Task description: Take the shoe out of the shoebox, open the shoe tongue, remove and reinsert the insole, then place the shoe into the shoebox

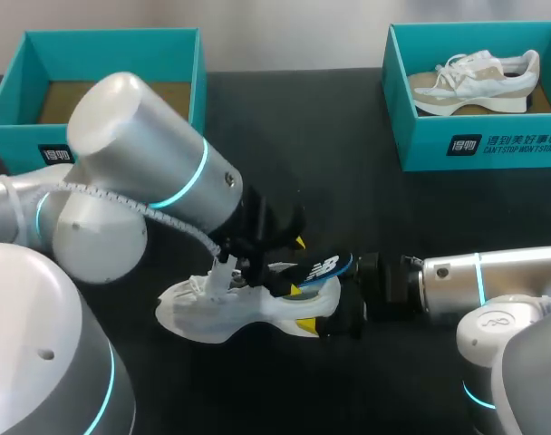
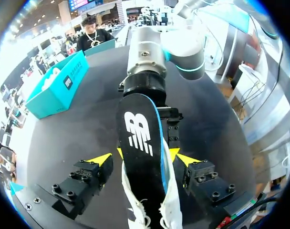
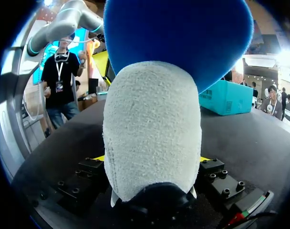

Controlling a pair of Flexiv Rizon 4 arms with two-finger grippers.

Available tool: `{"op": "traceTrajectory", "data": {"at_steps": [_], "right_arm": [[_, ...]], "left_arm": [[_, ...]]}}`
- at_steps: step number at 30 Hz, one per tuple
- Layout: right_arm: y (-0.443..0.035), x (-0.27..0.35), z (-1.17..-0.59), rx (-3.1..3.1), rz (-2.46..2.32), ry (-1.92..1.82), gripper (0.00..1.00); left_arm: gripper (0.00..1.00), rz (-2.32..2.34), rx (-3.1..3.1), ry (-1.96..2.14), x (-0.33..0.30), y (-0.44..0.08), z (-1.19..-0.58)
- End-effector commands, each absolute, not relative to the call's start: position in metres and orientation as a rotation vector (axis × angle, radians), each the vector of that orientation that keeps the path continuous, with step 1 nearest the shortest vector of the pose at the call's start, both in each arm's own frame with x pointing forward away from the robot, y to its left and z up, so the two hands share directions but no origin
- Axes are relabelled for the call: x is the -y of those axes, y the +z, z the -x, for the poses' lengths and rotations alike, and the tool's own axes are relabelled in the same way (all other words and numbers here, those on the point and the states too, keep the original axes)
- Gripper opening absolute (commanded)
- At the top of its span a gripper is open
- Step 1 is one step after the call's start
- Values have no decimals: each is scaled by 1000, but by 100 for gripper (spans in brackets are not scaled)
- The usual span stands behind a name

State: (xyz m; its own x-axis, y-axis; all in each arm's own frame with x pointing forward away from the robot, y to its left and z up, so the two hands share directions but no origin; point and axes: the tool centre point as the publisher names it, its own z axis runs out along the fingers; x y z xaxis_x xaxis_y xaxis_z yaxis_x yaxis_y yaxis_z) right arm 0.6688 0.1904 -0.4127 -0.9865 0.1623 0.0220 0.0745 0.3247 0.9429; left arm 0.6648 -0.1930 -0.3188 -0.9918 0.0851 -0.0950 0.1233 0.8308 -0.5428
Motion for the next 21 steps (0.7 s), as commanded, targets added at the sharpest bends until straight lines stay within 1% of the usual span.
{"op": "traceTrajectory", "data": {"at_steps": [1, 2, 5, 6, 7, 8, 9, 10, 11, 13, 15, 17, 21], "right_arm": [[-412, -191, -668, -2499, -224, 1762, 0], [-412, -191, -668, -2499, -224, 1762, 0], [-412, -191, -668, -2499, -224, 1762, 0], [-412, -191, -668, -2499, -224, 1762, 0], [-412, -191, -668, -2499, -224, 1762, 0], [-412, -191, -668, -2499, -224, 1762, 0], [-412, -191, -668, -2499, -224, 1762, 0], [-412, -191, -668, -2499, -224, 1762, 0], [-412, -191, -668, -2499, -224, 1762, 0], [-412, -191, -668, -2499, -224, 1762, 0], [-412, -191, -668, -2499, -224, 1762, 0], [-412, -191, -668, -2499, -224, 1762, 0], [-412, -191, -668, -2499, -224, 1762, 0]], "left_arm": [[87, -123, -2859, -860, 184, -319, -650], [87, -115, -2846, -855, 185, -320, -649], [80, -108, -2813, -836, 189, -322, -648], [81, -105, -2802, -831, 190, -323, -648], [78, -105, -2799, -829, 191, -323, -650], [75, -101, -2790, -827, 193, -324, -651], [68, -92, -2785, -821, 194, -325, -653], [65, -90, -2782, -816, 195, -327, -654], [64, -89, -2778, -814, 196, -327, -655], [58, -89, -2767, -799, 198, -328, -657], [55, -88, -2765, -797, 200, -330, -658], [57, -92, -2772, -790, 202, -333, -658], [55, -94, -2777, -786, 204, -337, -658]]}}
